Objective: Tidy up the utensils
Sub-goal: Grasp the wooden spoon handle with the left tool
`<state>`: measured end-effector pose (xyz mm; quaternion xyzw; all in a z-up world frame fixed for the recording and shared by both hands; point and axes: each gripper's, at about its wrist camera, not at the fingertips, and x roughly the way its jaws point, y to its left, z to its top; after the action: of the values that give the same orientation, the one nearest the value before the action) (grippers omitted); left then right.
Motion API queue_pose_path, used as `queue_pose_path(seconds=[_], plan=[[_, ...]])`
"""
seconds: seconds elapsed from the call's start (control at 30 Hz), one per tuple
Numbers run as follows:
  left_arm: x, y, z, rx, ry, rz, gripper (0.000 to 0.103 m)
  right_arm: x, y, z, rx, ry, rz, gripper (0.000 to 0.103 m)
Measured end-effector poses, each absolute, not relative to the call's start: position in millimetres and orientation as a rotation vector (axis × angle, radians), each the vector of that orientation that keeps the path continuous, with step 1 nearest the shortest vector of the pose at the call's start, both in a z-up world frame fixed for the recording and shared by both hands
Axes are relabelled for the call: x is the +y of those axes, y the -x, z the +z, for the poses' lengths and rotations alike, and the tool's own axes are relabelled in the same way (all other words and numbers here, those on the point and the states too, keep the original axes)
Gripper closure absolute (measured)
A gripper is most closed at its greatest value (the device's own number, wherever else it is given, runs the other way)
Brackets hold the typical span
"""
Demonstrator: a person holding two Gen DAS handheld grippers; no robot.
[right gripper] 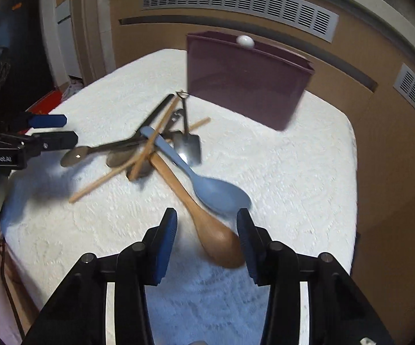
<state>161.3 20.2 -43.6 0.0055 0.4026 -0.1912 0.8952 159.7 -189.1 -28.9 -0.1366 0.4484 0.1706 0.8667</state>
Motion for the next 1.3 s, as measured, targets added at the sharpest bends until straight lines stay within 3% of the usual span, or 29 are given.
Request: queue_pose_path(seconds=[0.13,0.2,0.4,0.7,0.83,1.0,1.07,1.13,1.3], plan=[[-36.9,-166.9,-30.5,0.808,-0.166,-0.657,0.029,-223.8,-152.4,-28.9,0.950,0.199,0.255,0.048],[-69.7,-171.6,-30.9,0.828,-0.252,-0.774,0.034,-243.4,-149.8,-26.8,0.947,0.146,0.203,0.047],[-132.9,-180.8,-51.6,0.946,-0.453,-0.983,0.034,-292.9,-135.8,-26.9,0.951,-0.021,0.110,0.047],[-132.3,-229.9,-64.9,1.086,-0.397,-0.911,0.034,-305.1,-122.2,-40.3,0.955,-0.081,0.100,0.046],[-124.9,-218.5,-68.6,1.229,-0.346,-0.928,0.034,-308.6,-121.8,-40.2,0.947,-0.089,0.089,0.046],[-128.2,-191.1,-62.9,1.227,-0.359,-0.927,0.034,-309.0,-120.7,-39.4,0.938,-0.099,0.087,0.044],[-139.1,-190.5,-58.8,1.180,-0.384,-0.875,0.038,-309.1,-119.7,-38.0,0.933,-0.099,0.082,0.044],[-150.6,-193.4,-58.9,1.147,-0.415,-0.844,0.056,-309.6,-118.2,-36.6,0.927,-0.099,0.080,0.044],[-170.7,-205.0,-70.3,1.159,-0.443,-0.842,0.059,-310.8,-111.9,-33.9,0.914,-0.085,0.063,0.044]])
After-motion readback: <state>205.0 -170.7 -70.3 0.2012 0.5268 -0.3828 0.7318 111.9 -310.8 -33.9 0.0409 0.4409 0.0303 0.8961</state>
